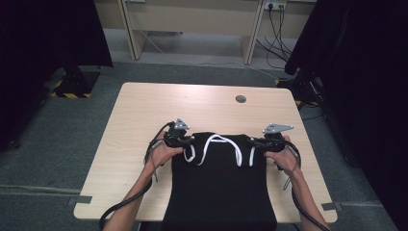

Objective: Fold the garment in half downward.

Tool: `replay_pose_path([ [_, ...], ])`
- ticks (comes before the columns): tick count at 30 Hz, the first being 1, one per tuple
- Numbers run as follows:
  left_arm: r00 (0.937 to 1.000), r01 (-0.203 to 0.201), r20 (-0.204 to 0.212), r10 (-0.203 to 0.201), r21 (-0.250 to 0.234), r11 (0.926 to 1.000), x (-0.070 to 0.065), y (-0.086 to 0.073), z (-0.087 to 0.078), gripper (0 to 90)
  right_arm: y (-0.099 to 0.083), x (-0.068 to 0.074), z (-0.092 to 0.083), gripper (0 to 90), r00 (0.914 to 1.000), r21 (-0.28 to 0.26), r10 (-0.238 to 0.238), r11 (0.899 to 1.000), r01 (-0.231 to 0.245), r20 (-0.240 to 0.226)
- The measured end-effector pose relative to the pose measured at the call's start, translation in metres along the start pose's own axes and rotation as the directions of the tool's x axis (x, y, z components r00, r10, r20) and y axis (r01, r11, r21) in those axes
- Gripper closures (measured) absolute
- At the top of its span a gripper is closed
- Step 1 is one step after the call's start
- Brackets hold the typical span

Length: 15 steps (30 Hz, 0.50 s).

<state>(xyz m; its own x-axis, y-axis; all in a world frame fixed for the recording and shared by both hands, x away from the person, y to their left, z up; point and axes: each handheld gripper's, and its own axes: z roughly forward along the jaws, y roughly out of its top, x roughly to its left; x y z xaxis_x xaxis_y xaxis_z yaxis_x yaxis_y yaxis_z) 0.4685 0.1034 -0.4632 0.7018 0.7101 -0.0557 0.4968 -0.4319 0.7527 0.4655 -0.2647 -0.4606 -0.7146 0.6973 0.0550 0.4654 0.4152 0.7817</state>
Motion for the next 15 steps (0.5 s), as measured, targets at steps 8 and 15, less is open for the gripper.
replay_pose_path([
  [8, 0.9994, 0.035, 0.004, -0.035, -0.042, 0.9985, 0.006, 0.012, -0.013, 82.2, 0.015, 0.001, -0.008, 82.4, 0.9996, -0.03, -0.029, 0.999, 0.029, 0.006],
  [15, 0.9989, 0.042, -0.018, -0.043, -0.053, 0.9977, 0.013, 0.019, -0.016, 82.4, 0.028, -0.003, -0.011, 82.4, 0.9992, -0.055, -0.034, 0.998, 0.035, 0.023],
])
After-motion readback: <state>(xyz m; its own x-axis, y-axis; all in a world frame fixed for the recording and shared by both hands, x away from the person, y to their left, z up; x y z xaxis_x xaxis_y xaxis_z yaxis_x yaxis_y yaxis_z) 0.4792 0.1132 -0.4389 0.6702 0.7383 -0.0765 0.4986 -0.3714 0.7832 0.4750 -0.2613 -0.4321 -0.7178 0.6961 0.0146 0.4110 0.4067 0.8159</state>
